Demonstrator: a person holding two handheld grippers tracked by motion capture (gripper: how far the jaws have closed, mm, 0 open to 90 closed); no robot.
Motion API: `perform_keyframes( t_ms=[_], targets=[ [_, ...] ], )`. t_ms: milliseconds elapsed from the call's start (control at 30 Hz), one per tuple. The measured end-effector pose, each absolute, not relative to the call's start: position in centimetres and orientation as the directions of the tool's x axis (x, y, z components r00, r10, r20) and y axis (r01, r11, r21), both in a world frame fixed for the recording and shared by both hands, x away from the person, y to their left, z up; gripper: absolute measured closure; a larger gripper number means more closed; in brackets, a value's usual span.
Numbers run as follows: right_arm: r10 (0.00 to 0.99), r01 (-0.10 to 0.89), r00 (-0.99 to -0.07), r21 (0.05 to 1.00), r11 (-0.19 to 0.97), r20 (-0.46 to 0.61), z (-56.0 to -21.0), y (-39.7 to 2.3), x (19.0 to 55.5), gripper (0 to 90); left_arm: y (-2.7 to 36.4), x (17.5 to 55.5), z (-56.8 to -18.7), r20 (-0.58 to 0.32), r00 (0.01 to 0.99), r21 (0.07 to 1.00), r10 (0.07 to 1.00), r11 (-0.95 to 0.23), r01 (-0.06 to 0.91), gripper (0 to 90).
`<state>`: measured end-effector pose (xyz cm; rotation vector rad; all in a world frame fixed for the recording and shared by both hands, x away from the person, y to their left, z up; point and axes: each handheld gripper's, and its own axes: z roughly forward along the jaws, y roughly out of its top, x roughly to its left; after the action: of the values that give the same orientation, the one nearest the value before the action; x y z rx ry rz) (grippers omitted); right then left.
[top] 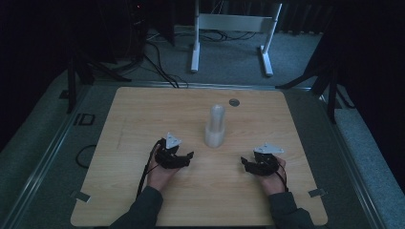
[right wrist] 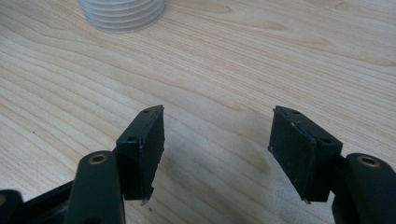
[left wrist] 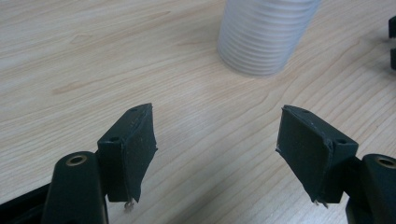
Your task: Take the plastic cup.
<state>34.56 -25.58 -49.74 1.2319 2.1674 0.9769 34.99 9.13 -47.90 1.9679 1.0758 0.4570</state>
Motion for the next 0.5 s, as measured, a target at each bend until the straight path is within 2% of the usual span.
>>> perform_keyframes(
  t_ms=[500],
  targets=[
    [0.863, 0.533, -0.503, 0.772, 0.345, -0.038, -49.2, -25.4, 34.2, 35.3, 7.4, 36.1, -47.1, -0.060, 0.609, 0.809, 0.791, -0.319, 0.494, 27.4]
  ],
)
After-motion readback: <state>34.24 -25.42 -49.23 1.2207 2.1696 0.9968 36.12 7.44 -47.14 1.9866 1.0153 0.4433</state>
